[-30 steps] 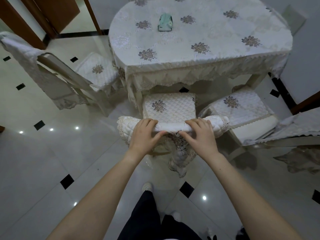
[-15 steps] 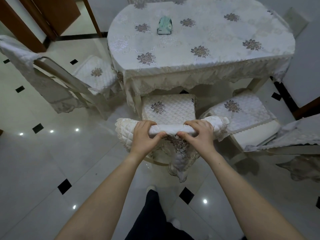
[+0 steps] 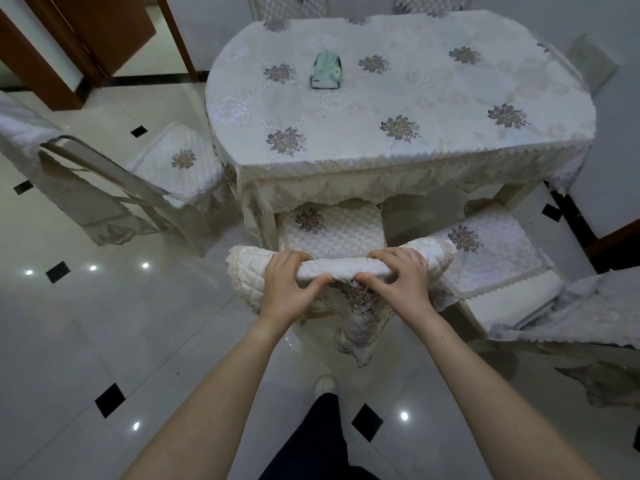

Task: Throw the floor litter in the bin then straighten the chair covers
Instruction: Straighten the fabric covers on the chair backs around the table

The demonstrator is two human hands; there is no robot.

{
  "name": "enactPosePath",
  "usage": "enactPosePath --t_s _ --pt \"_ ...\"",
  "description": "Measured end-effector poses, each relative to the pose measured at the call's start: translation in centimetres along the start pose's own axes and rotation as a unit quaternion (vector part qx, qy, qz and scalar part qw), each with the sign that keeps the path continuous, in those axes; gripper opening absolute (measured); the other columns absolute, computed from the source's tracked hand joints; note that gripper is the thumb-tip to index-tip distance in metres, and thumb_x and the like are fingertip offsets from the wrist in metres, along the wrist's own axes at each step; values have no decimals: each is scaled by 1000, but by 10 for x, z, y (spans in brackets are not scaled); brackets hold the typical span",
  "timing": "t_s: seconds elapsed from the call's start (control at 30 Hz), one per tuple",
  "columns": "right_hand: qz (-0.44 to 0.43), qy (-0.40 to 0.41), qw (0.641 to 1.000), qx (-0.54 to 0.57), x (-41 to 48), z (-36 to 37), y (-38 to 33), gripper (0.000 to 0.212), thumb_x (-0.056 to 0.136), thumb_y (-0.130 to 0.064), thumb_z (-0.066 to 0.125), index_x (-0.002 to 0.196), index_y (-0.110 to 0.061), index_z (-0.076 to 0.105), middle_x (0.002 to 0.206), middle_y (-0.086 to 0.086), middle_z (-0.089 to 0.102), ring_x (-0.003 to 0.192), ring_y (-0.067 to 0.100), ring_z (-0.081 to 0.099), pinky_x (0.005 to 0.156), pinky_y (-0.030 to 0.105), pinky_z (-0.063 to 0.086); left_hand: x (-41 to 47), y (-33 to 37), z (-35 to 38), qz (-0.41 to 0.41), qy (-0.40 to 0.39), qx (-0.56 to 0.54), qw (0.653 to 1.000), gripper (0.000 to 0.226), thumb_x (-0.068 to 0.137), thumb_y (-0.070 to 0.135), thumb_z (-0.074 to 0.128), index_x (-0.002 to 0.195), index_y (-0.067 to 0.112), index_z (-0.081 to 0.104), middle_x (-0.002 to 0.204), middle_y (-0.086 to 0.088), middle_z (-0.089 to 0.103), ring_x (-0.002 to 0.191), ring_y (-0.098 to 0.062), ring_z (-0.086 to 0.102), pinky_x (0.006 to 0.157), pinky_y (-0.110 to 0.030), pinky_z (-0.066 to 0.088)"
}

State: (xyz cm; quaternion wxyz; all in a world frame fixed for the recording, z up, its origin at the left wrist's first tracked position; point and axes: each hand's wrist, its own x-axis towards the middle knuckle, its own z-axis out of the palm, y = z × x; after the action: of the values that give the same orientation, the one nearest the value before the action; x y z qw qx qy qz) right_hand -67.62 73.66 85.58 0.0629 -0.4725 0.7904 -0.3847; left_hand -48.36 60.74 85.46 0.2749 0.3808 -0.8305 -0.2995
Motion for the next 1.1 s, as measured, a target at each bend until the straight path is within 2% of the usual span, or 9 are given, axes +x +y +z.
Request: enactPosePath --t_s 0.23,0.4,0.57,0.67,0.73,0.83,0.9,1.0,1.1 --pt "0 -4 1000 6 41 7 6 45 72 -71 62 101 -38 69 101 -19 64 103 8 49 96 30 26 41 -8 7 1 4 5 1000 46 75 61 65 97 20 63 95 10 56 94 -9 47 85 -24 34" --pt "9 -10 1000 6 59 8 7 40 72 -68 66 100 -40 68 97 -30 55 102 3 47 98 38 32 58 -11 10 5 6 6 1000 46 75 62 65 95 20 62 93 9 57 92 -8 47 82 -20 31" --pt "11 -20 1000 -9 65 9 7 40 74 -68 64 101 -40 67 96 -29 54 101 3 46 97 41 33 64 -13 12 4 4 7 1000 45 76 61 65 95 20 62 94 8 58 92 -8 47 83 -21 32" --pt "-2 -40 999 -36 63 4 6 43 79 -70 57 107 -38 65 103 -24 56 107 7 47 105 45 30 63 -13 11 1 -4 5 1000 46 77 62 64 97 21 62 95 9 57 93 -7 46 84 -22 33" --pt "-21 -67 992 -102 59 2 6 49 86 -71 45 114 -34 60 113 -16 58 122 14 45 114 51 18 62 -11 8 -1 -14 12 1000 46 78 62 63 100 22 62 97 10 56 94 -8 47 86 -26 37" --pt "-23 -98 983 -150 58 -3 7 59 91 -72 32 123 -29 56 126 -6 57 137 23 36 119 53 9 57 -7 5 19 -10 73 997 47 85 60 55 108 20 61 106 7 59 103 -15 50 101 -39 38" --pt "-16 -101 985 -136 59 -6 8 60 90 -71 33 123 -25 56 126 -2 57 136 24 37 119 51 11 51 -3 5 8 2 124 992 53 90 61 46 116 17 59 117 3 59 115 -18 49 113 -46 28" --pt "-25 -90 987 -133 59 -10 13 57 90 -69 38 121 -24 57 123 -2 58 132 25 41 118 52 16 43 5 11 -38 -5 156 987 70 91 67 35 132 12 52 137 -6 53 133 -25 39 120 -47 18" --pt "-34 -87 989 -112 60 -10 17 57 90 -71 38 116 -25 58 118 -5 59 124 22 45 117 50 19 42 11 16 -66 -18 162 984 83 88 73 31 139 9 47 145 -9 46 141 -26 29 122 -45 12"
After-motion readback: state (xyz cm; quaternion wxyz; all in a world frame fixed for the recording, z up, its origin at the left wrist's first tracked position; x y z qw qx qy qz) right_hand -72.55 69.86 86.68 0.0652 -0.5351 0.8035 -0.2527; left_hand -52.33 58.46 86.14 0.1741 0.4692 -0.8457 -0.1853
